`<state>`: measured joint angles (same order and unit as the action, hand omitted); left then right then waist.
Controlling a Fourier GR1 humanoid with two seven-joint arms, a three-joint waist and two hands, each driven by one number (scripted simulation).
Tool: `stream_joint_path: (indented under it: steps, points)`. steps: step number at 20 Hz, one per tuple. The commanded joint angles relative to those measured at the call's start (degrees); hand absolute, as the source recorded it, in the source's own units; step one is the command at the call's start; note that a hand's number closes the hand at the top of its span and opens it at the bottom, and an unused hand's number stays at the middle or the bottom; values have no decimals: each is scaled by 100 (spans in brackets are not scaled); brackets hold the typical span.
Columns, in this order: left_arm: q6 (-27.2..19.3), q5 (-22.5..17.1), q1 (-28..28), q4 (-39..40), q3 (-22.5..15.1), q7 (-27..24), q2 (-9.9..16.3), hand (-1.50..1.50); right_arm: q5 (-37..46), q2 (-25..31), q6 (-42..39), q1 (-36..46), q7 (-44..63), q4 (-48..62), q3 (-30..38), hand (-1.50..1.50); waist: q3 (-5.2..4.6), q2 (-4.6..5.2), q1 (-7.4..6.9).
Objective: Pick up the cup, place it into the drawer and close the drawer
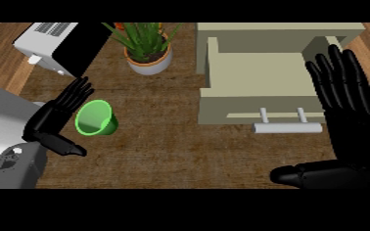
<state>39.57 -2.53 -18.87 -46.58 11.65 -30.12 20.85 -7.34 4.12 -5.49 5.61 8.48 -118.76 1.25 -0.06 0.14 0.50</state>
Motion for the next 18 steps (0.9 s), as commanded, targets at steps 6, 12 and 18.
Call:
stream_joint_path:
  steps: [6, 12, 18]
  points:
    - [232, 404, -422, 1434, -180, -1407, 83, -150, -272, 106, -89, -58, 340, -335, 85, -150, -6, 12, 67]
    - [-2, 612, -638, 2104, -286, -2008, 175, -150, -490, 193, -368, -158, -160, 92, 342, -150, -9, 40, 109]
    - [-160, 716, -784, 2388, -444, -2206, 55, -150, -12, -12, 23, 299, -24, 255, 77, -150, -7, 27, 45]
